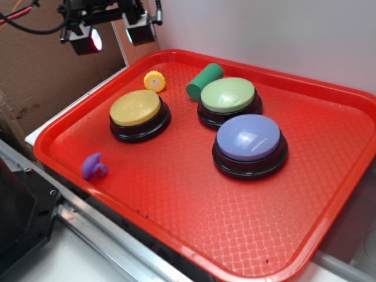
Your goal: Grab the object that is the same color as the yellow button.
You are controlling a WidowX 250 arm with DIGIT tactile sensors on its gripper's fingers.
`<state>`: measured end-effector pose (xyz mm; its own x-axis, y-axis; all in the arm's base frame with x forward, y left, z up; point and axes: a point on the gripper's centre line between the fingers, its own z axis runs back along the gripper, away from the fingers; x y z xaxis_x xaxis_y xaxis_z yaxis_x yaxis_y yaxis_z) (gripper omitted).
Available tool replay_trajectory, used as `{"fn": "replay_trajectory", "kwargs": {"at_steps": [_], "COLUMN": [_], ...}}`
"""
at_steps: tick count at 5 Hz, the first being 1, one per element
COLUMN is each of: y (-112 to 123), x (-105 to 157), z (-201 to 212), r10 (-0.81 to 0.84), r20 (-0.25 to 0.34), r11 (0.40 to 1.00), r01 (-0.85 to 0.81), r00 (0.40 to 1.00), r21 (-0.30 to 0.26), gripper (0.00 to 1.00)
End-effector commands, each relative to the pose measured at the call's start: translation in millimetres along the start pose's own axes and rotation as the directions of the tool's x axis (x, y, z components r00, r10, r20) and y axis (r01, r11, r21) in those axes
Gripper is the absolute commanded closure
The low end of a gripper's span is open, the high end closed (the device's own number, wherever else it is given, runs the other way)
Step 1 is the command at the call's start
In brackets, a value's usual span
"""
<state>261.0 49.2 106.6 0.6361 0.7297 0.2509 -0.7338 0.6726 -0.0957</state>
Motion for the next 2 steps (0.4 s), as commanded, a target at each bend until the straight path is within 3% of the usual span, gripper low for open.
{"fn": "replay_trajectory", "kwargs": {"at_steps": [1, 2], "y": [-9, -11], "x": [31, 38], "z": [-40, -60], "r10": [0.127, 0.143], "r20": [0.103, 0.119], "r11": [0.992, 0.99], "r01": [-0.123, -0.144], "r00": [0.987, 0.983], "r21": [-0.039, 0.0], "gripper": [0.0, 0.0]}}
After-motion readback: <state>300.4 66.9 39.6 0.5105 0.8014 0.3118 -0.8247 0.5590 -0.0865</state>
